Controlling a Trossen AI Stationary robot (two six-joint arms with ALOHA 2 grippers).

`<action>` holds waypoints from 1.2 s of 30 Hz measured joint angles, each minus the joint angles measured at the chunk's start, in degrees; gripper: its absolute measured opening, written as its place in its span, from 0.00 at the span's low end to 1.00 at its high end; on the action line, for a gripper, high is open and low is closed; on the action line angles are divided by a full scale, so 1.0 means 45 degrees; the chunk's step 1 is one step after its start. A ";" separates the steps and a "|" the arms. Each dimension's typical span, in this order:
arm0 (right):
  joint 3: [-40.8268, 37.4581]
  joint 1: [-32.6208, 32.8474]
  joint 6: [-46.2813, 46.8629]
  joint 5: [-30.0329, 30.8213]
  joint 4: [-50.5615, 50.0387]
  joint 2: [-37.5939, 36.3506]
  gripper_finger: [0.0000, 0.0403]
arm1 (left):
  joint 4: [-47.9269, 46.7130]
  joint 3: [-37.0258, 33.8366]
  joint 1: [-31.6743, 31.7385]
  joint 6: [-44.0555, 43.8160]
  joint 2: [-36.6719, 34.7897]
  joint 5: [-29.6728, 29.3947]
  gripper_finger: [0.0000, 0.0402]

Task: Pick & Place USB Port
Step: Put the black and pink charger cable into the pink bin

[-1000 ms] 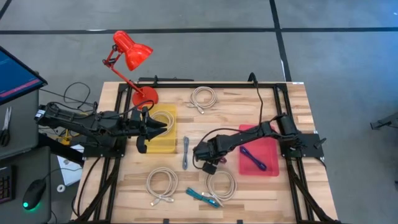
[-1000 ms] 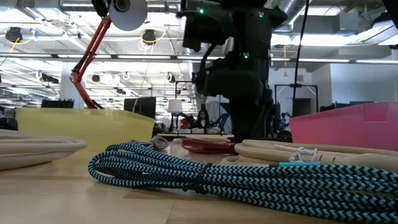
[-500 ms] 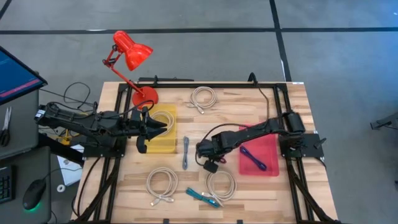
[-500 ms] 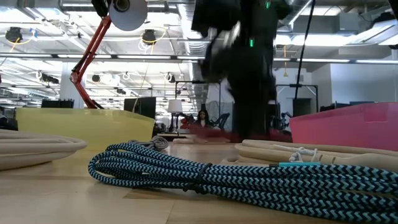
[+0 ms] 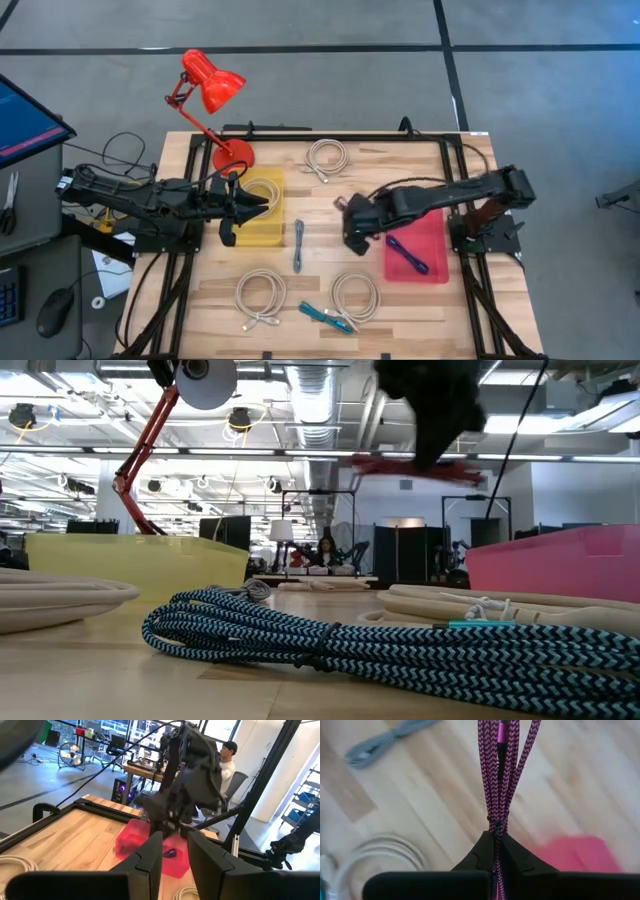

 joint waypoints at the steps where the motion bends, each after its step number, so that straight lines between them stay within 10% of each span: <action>1: 0.0000 0.0062 0.0203 0.0207 -0.0495 -0.0239 0.00 | -0.0003 0.0000 -0.0001 0.0000 0.0000 0.0000 0.22; 15: -0.0314 0.1217 0.3333 0.0761 -0.4609 -0.1134 0.00 | 0.0002 0.0000 -0.0001 0.0005 0.0000 0.0000 0.22; 36: -0.5712 0.3081 0.7830 -0.1419 -0.1150 -0.1994 0.00 | -0.0018 0.0000 0.0001 0.0038 0.0000 0.0000 0.22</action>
